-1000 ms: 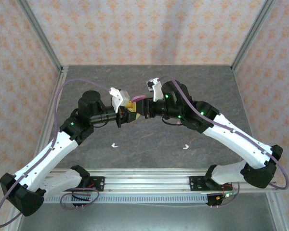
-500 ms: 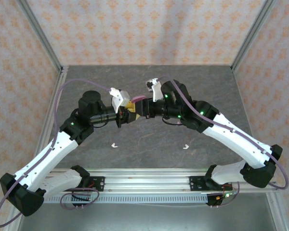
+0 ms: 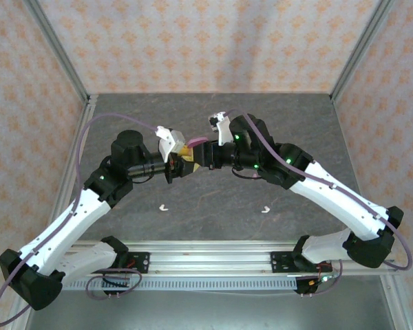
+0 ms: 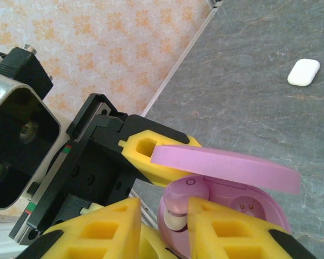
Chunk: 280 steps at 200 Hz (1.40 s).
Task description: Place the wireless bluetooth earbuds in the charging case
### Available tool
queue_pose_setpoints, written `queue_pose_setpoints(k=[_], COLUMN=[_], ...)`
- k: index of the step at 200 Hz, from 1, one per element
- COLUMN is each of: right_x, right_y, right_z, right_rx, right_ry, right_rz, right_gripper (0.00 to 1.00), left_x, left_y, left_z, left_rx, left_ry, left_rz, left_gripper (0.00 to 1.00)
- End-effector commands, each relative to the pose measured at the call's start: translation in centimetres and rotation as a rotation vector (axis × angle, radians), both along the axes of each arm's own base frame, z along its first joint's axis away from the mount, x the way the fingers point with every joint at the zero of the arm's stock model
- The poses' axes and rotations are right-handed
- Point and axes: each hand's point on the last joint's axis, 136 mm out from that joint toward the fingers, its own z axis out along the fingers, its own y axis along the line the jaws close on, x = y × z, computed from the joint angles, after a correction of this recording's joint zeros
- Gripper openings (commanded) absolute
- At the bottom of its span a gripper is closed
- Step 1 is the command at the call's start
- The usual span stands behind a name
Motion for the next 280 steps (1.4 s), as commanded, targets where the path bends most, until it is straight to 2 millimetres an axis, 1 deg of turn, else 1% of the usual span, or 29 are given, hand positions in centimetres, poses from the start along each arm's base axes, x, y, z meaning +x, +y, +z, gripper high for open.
queue_pose_setpoints(k=[1,28,60,78,145,183,249,280], right_x=[0.1,-0.1,-0.2,-0.3,-0.3,0.0,0.7,1.0], right_y=[-0.4,-0.7,-1.2,-1.5,-1.3,-0.8,-0.2,-0.2], right_z=[0.6,1.2,2.1,2.3,2.4,2.3,1.2,1.5], right_rx=[-0.019,-0.002,0.02,0.026,0.037,0.019,-0.033,-0.043], right_ry=[-0.02,-0.022,-0.031,-0.035,-0.027,-0.032,-0.045,-0.06], right_rz=[-0.015,-0.021,-0.037,-0.044,-0.04,-0.03,-0.027,-0.03], right_gripper=[0.29,0.29,0.32,0.32,0.32,0.28,0.28,0.28], left_x=[-0.6,-0.4,-0.3,-0.2,-0.2,-0.2,-0.2,-0.2], left_y=[0.0,0.0,0.0,0.0,0.0,-0.1,-0.1,-0.1], left_z=[1.6,1.3,1.3,1.3,1.2,1.1,1.0,1.0], left_rx=[-0.024,-0.019,-0.019,-0.022,-0.018,-0.016,-0.01,-0.009], left_ry=[-0.059,-0.055,-0.058,-0.059,-0.06,-0.057,-0.06,-0.058], left_rz=[-0.012,-0.011,-0.006,-0.005,-0.004,-0.006,-0.012,-0.015], left_gripper=[0.08,0.08,0.08,0.08,0.08,0.08,0.08,0.08])
